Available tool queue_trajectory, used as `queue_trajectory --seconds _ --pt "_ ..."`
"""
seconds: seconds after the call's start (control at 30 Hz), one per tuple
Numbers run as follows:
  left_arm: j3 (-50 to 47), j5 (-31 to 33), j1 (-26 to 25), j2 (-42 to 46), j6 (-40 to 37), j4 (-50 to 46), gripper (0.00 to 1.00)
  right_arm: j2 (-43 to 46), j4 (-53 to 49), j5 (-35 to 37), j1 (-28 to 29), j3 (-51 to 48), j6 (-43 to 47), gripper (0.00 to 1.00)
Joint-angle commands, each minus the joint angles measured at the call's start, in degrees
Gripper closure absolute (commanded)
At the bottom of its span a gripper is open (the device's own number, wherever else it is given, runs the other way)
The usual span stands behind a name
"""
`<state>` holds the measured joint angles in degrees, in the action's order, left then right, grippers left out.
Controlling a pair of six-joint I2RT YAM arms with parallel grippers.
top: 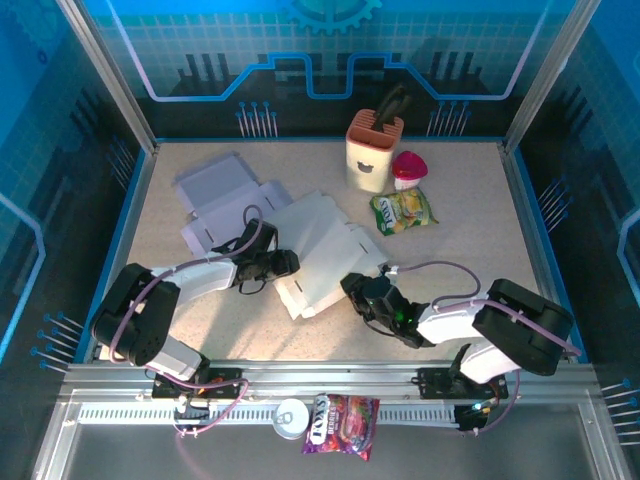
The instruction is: Fold the paper box
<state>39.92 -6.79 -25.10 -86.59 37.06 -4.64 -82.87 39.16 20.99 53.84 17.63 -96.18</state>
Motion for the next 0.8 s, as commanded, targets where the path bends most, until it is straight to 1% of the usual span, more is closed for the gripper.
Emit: queue_trajectory --seconds 0.0,0.07,0.27,0.33,0.47,0.6,0.7,0.77 --pt "1.6 -0.8 -0.8 -0.9 -1.3 -1.0 0.53 3.0 2.0 2.4 1.2 0.1 1.1 0.68" --pt "1.7 -0.6 -0.7 -1.0 -1.3 -1.1 0.53 4.9 -0.7 3.2 1.6 0.2 1.0 0.69" --pt "2.6 -0.2 -0.8 -1.5 -1.6 -1.6 0.53 11.9 -9.3 6.0 3.0 0.8 1.7 0.67" --pt "2.9 -0.3 -0.8 -1.7 -1.6 -1.6 0.53 13.6 -11.7 6.6 3.0 0.9 1.8 0.69" --pt "3.2 -0.4 -0.8 -1.7 -1.5 -1.6 0.53 15.2 -13.6 7.1 2.9 1.2 2.4 0.75" --pt "3.5 -0.6 -1.0 -1.4 -1.5 -1.9 0.53 13.8 -12.6 6.2 1.8 1.4 2.4 0.85" --pt "3.5 -0.4 -1.2 -0.9 -1.6 -2.5 0.53 12.6 -11.0 5.1 0.8 1.7 2.6 0.90" --pt "3.5 -0.3 -1.2 -0.4 -1.8 -2.8 0.52 12.3 -10.9 4.9 0.6 2.2 2.9 0.96"
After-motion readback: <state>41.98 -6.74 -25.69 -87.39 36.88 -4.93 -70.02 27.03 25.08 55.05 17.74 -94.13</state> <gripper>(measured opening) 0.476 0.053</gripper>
